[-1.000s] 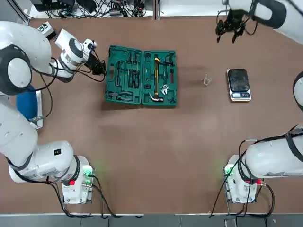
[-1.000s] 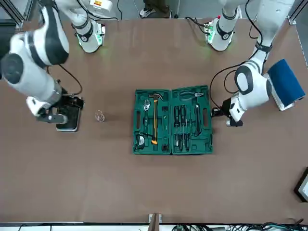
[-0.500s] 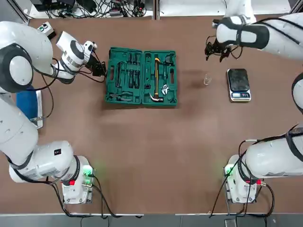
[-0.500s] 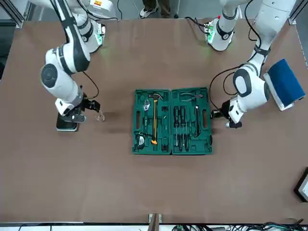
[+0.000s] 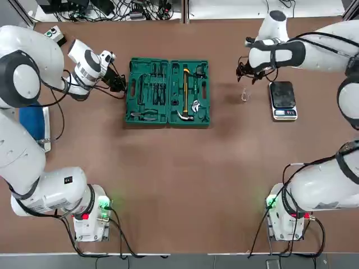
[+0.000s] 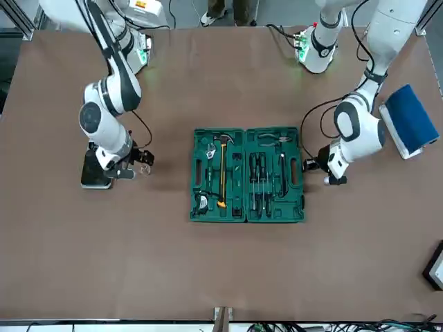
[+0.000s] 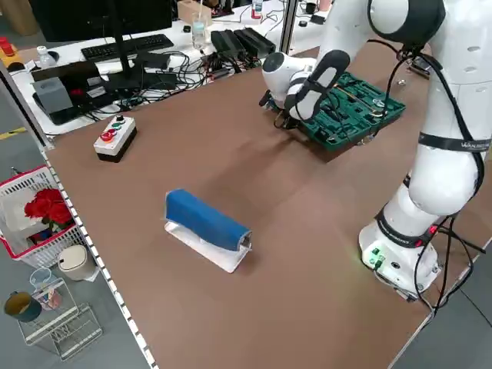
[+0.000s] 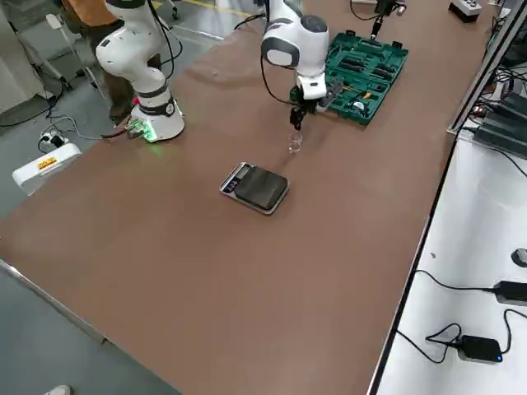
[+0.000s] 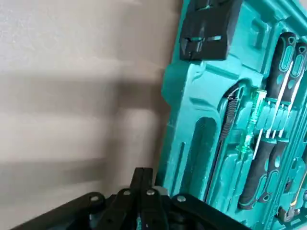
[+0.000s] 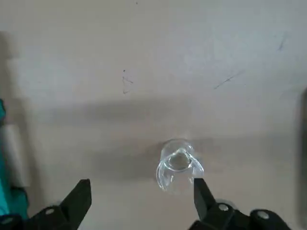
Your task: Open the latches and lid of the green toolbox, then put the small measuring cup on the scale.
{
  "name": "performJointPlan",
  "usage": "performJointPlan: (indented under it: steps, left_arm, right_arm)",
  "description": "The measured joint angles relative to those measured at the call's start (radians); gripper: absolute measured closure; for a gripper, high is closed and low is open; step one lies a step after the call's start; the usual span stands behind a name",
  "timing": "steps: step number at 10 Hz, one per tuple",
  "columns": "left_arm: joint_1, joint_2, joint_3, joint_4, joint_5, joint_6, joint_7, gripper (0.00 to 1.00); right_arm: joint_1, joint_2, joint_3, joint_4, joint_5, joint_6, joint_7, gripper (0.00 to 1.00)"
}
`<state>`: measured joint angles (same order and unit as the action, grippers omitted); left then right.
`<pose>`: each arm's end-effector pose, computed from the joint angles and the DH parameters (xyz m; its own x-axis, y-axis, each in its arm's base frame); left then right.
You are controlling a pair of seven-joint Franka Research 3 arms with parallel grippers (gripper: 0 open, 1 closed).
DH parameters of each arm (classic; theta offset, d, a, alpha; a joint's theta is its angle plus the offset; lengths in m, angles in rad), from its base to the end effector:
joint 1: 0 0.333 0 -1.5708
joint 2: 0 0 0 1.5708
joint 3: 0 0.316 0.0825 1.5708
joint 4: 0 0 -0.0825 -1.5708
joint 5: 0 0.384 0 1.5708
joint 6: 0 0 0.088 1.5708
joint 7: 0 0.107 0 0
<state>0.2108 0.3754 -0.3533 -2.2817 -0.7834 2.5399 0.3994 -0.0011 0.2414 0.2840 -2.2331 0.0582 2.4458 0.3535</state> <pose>0.5145 -0.0719 0.1883 0.9865 0.1336 -0.0951 0.1634 -0.8470 0.5058 0.5219 0.1521 0.2652 0.9911 -0.1198 -0.0574 -0.1246 -0.9882 -0.0888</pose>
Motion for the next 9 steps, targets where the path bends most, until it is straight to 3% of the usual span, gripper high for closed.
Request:
performJointPlan:
  steps: [4, 6, 9]
  left_arm:
    - [0.000, 0.000, 0.002, -0.002, 0.000, 0.000, 0.000, 0.99]
    - [0.000, 0.004, 0.003, -0.007, 0.000, 0.000, 0.000, 0.99]
    - [0.002, 0.003, 0.003, -0.004, 0.000, -0.001, 0.000, 0.99]
  right_arm:
    - [0.003, 0.060, 0.000, -0.006, 0.000, 0.060, 0.028, 0.15]
    - [0.005, 0.065, 0.000, -0.006, 0.000, 0.061, 0.029, 0.29]
    - [0.009, 0.072, 0.000, -0.012, 0.000, 0.061, 0.036, 0.31]
